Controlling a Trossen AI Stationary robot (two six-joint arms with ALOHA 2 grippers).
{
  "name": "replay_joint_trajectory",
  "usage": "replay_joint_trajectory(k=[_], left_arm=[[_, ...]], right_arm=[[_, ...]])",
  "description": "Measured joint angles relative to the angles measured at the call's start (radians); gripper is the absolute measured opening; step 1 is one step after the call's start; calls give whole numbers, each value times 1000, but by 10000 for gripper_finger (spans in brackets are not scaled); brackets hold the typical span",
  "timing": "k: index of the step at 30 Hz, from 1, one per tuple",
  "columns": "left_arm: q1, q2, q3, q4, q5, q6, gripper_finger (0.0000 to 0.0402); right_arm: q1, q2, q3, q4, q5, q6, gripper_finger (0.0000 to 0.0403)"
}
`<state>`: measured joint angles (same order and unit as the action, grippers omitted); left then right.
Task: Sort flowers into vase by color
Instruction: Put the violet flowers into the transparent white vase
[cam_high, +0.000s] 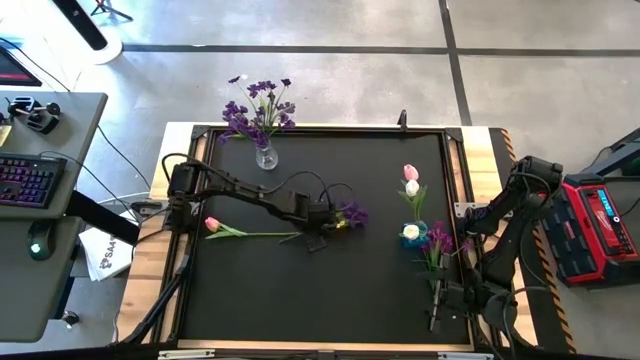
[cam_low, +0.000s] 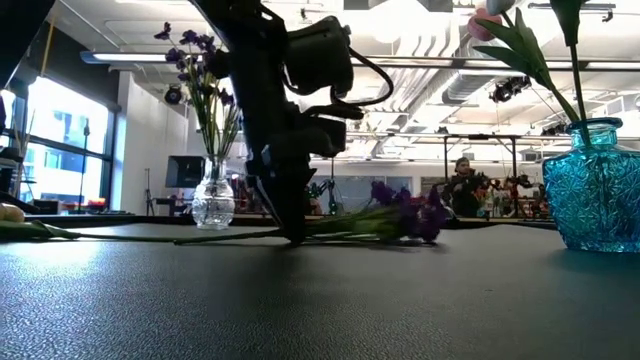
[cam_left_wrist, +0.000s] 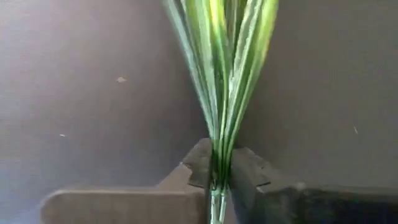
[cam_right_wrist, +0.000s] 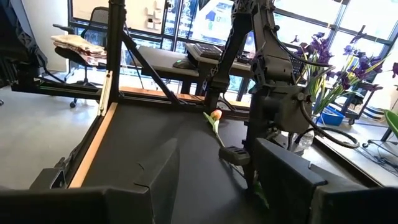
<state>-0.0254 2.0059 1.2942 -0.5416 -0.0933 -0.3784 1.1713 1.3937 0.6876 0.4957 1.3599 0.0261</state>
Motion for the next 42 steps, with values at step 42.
replay_joint_trajectory(k=[42], left_arm=[[459,-934,-890,1303,-196,714,7]], right_arm=[[-72,-10,0,55,15,-34,192]])
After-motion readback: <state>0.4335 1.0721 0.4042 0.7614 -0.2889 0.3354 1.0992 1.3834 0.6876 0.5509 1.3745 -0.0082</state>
